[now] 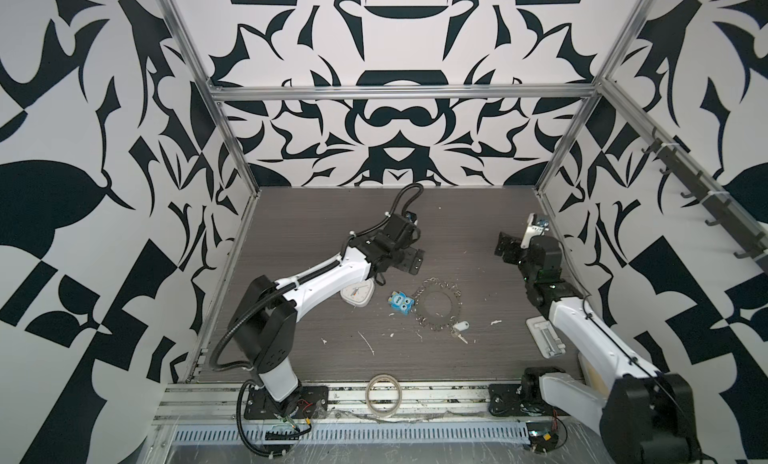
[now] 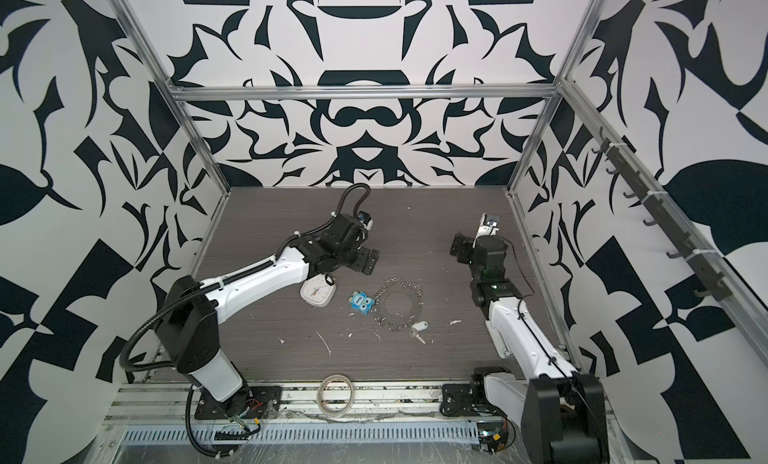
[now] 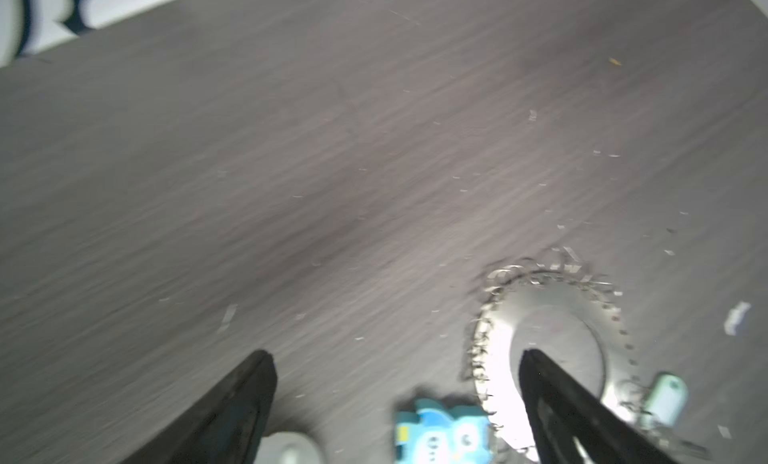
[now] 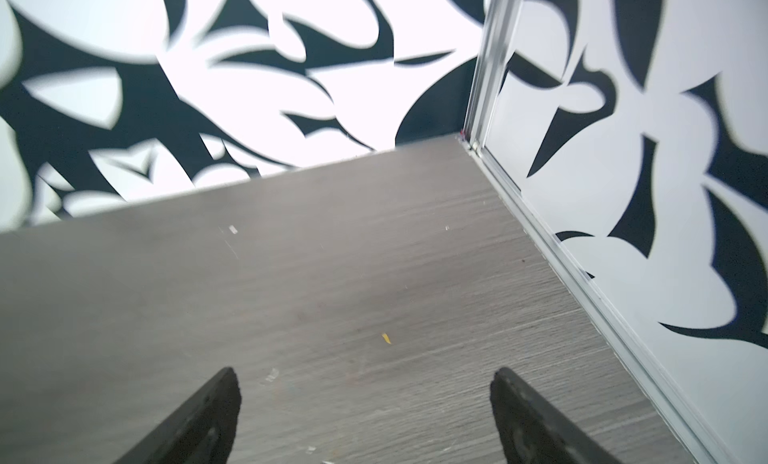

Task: Remove the keys from the keyring
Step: 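Move left gripper over the ring plate while right gripper reaches the green-tagged key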

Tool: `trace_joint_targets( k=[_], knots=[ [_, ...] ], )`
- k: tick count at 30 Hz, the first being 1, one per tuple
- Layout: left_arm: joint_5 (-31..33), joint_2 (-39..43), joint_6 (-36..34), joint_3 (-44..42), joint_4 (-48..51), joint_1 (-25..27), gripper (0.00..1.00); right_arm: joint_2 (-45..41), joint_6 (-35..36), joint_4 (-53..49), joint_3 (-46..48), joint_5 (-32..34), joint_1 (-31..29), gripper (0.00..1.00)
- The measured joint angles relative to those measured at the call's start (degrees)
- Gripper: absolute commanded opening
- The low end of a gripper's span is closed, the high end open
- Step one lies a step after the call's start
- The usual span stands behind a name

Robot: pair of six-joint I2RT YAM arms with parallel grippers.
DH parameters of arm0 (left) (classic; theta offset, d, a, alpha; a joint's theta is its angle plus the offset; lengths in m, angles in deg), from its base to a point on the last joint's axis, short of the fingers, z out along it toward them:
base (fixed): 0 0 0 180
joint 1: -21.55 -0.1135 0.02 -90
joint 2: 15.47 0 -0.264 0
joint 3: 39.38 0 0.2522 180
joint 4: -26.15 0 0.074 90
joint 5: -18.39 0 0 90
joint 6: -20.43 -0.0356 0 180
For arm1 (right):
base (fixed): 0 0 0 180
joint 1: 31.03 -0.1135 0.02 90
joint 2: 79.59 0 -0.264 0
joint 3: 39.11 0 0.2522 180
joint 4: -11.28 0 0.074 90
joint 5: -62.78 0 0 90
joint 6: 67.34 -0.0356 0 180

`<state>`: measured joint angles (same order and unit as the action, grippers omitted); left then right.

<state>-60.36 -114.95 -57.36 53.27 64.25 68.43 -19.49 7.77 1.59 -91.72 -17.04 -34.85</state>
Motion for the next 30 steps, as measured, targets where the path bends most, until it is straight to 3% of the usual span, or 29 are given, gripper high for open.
trace_joint_targets(
  k=[5,11,30],
  knots=[
    [-4.35,-6.88,1.09,5.51,4.24,0.85,0.86,0.98,-6.47,-16.44,-4.13,-5.38,-0.94,0.96],
    [-9.16,-12.61,1.33,9.22,7.89,1.38,0.7,5.03,-10.43,-29.57,-4.13,-12.04,-1.66,0.95],
    [-13.03,-21.99,-1.14,12.85,7.98,2.27,0.52,7.56,-13.55,-33.88,-3.63,-22.51,-2.34,0.91]
  ],
)
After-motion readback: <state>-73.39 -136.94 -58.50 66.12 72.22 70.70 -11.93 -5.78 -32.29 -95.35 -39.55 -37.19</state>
